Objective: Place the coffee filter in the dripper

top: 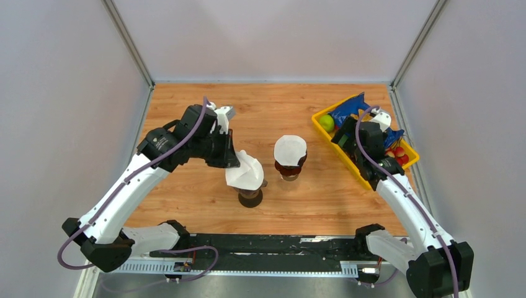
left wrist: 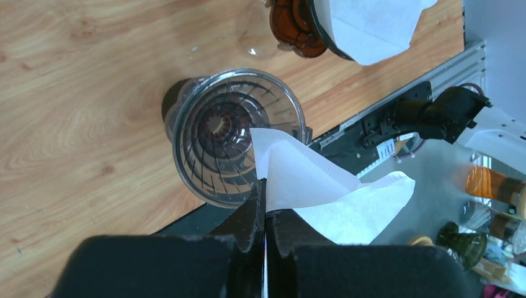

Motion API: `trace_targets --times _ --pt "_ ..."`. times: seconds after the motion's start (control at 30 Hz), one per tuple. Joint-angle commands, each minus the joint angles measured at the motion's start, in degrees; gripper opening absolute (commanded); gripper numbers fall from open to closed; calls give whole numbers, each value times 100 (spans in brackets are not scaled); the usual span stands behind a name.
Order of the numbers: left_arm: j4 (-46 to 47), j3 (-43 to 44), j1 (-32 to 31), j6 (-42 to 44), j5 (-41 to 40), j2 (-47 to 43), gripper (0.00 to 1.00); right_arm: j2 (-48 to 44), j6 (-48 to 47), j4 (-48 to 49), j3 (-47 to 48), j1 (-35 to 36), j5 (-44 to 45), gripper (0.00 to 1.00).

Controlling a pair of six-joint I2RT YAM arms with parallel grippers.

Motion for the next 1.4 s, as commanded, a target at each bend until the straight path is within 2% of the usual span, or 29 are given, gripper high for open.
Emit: trace_targets --times 0.0,0.13,0.5,0.83,1.0,1.03,1.23,1.37 --pt "-233 -213 26 27 409 -117 0 -50 69 185 -5 -15 -129 100" --pt "-99 -298 27 103 356 -27 0 -40 51 190 3 -16 -146 100" --pt "46 -298 26 327 65 278 9 -59 35 190 -1 -14 -182 100" --pt "-49 -205 27 412 -319 413 38 -50 4 185 -3 -16 -163 100" --pt "-145 18 27 401 -925 305 53 -50 3 190 3 -14 -160 100" --pt "-152 81 27 398 -968 298 59 -54 -1 184 2 -14 -156 100" --pt "-326 388 28 523 -919 302 73 -59 -10 193 -5 -15 -148 100" --pt "-509 758 27 582 -1044 243 76 -46 -28 191 -5 -14 -147 100"
